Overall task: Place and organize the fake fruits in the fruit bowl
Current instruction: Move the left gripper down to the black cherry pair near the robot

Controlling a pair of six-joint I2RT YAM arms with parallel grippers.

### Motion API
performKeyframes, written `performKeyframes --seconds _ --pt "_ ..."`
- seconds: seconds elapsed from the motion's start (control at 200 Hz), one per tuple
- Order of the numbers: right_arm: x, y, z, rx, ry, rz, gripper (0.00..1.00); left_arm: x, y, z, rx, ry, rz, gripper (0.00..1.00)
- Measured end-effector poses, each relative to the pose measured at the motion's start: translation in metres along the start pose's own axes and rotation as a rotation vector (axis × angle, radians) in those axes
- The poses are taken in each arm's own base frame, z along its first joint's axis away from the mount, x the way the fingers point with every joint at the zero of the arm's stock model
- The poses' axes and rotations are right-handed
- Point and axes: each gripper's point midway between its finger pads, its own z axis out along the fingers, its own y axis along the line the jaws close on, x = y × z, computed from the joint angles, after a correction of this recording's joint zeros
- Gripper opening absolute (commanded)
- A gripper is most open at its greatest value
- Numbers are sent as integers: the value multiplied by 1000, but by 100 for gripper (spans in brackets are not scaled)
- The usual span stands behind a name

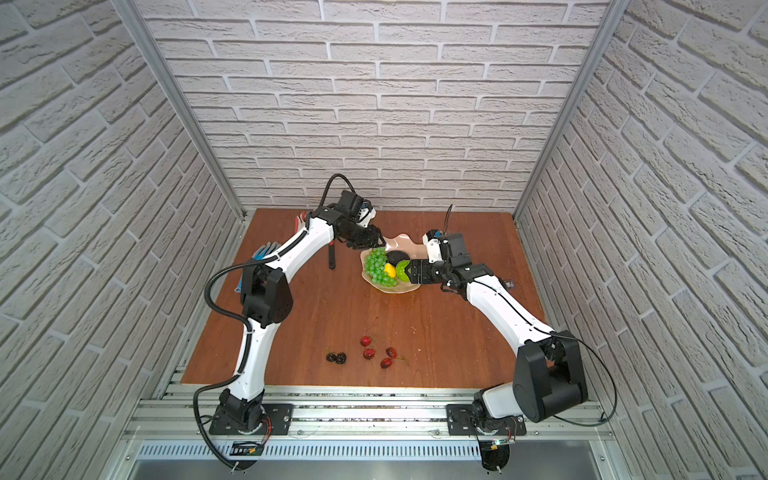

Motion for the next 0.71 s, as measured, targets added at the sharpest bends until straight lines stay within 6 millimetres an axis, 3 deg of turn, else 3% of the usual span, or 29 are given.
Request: performKeyframes --seconds 0.175,0.355,0.505,0.705 --pt "-11 9 -22 2 -34 -28 84 12 -3 -38 -36 -27 26 56" --pt "-16 23 -39 4 -53 -73 83 59 5 -78 -83 -38 12 53" --pt "6 44 -38 3 21 -146 82 106 14 -93 -104 -35 -20 52" --pt "44 66 -38 6 104 -222 80 166 25 -92 -137 20 -33 48"
